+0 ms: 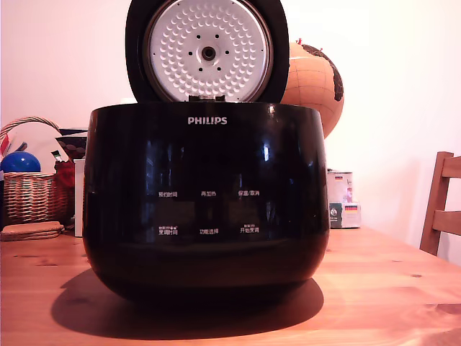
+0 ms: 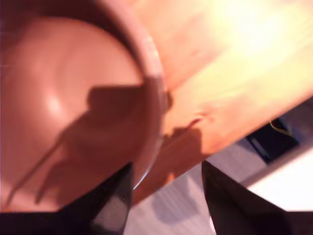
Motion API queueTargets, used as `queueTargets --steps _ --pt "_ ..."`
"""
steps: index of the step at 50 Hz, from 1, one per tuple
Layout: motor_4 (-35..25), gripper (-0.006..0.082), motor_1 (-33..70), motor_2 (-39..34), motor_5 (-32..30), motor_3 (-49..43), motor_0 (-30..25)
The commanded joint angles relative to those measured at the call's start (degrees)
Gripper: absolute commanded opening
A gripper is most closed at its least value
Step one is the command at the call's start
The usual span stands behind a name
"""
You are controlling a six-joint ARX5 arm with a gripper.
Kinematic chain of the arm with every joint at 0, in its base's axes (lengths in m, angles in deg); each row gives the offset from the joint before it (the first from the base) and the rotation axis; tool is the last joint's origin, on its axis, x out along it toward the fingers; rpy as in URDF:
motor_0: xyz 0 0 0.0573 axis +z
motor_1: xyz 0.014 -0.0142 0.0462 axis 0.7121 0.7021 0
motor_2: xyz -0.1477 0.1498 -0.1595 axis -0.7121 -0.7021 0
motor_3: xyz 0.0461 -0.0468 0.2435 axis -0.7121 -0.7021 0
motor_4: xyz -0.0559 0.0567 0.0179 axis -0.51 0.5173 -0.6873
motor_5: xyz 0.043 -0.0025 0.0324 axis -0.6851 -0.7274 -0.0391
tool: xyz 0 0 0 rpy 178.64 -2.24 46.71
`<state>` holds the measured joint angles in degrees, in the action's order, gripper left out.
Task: Pick up the metallic pot next to the rice cooker
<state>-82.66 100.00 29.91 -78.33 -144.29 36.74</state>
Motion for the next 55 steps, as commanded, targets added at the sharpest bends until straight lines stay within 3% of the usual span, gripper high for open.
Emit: queueTargets --steps 1,7,21,43,48,55 --pt "-2.19 0.0402 0.22 -0.39 -3.28 0.07 0.31" --pt "-2.25 0.0403 0.24 -0.42 -8.81 0.46 1.22" --pt "-2.29 0.0402 3.19 -0.44 -13.33 0.46 6.03" --pt "-0.76 0.0393 12.90 -0.44 -14.67 2.84 7.56" --pt "-0.79 0.0314 13.90 -0.44 -14.64 2.86 7.54" --pt "-0.96 0.0092 14.43 -0.44 -14.60 2.80 7.54"
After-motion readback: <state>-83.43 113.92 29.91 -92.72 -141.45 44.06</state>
